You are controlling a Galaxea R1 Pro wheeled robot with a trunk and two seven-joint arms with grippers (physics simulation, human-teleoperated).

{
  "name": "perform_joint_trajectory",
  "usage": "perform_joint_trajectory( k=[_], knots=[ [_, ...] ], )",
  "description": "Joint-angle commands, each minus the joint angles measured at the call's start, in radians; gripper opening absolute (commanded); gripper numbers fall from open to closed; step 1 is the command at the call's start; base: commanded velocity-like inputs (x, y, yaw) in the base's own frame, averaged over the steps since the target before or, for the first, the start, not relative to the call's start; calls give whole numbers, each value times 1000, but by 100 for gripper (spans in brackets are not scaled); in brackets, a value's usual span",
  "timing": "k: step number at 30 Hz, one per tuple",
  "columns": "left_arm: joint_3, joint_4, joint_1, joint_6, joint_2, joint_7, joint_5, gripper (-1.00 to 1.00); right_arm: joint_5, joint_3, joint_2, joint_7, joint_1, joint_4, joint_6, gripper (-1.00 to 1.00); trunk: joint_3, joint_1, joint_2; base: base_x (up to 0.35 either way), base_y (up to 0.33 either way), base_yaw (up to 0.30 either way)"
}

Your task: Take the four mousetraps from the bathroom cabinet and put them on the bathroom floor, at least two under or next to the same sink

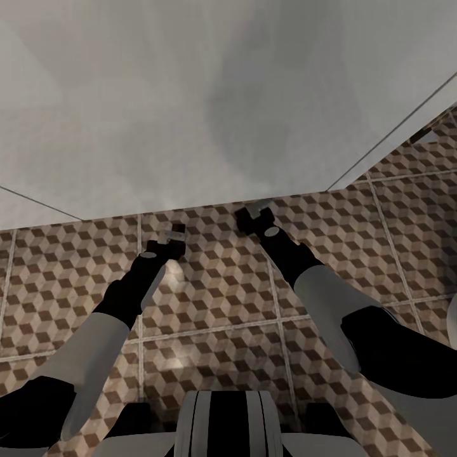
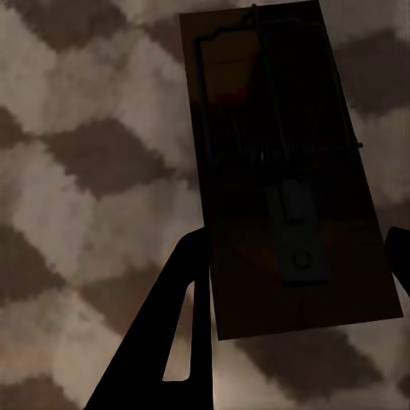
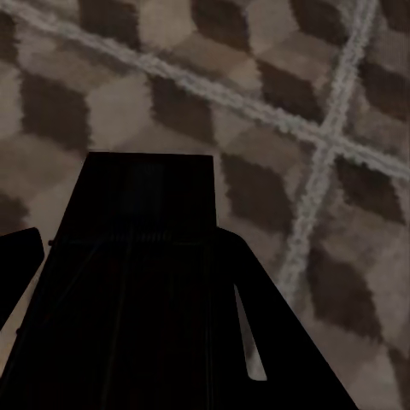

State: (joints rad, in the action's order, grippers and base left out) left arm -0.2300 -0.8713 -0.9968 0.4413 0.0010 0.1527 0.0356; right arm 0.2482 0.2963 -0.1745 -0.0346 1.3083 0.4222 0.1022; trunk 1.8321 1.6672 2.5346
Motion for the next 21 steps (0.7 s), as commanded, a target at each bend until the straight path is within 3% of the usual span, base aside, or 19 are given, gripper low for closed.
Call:
perform_joint_trajectory(
  k=[1,13,21],
  knots=[
    [-3,-2,0,5,1,7,2,-100,9,3,0,-4,0,-1,-1,-100,0,0,0,0,0,0],
    [-3,1,0,5,1,7,1,-100,9,4,0,-4,0,-64,-104,-100,0,0,0,0,0,0],
    [-3,0,0,5,1,7,2,-100,9,4,0,-4,0,-100,-123,-100,0,0,0,0,0,0]
  ],
)
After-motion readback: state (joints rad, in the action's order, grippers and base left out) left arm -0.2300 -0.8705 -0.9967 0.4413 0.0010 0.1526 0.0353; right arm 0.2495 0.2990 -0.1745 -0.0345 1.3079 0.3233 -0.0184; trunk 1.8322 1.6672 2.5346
